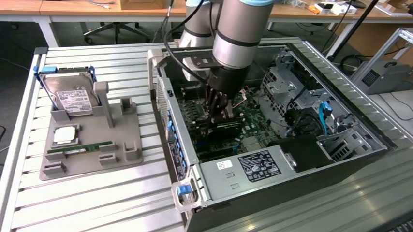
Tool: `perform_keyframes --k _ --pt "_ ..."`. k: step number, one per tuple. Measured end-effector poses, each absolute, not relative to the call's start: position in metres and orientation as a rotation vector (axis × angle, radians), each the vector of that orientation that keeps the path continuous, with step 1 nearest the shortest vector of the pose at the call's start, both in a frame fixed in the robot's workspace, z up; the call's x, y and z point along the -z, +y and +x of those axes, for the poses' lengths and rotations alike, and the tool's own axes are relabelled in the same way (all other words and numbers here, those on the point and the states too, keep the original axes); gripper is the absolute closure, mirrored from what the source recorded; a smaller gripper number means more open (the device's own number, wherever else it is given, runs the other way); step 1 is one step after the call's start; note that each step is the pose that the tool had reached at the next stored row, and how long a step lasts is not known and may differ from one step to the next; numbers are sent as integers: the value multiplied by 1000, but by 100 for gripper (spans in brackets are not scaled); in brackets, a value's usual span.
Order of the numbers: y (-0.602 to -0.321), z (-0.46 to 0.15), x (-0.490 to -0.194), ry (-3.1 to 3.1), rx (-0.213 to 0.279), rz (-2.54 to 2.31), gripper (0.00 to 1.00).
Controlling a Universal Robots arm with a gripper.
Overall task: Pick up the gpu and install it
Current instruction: 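Press down on the gpu until it lock into place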
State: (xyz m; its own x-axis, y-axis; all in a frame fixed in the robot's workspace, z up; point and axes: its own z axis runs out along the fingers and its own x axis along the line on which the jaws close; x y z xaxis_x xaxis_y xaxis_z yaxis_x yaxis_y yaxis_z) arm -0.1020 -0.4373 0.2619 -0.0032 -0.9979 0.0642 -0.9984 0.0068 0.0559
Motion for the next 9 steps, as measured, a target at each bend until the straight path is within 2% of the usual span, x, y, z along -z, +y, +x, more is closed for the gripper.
perform_keyframes --k 2,9 --pt "-436 -102 -271 -2164 -15 2153 89" --pt "-436 -102 -271 -2164 -15 2153 89"
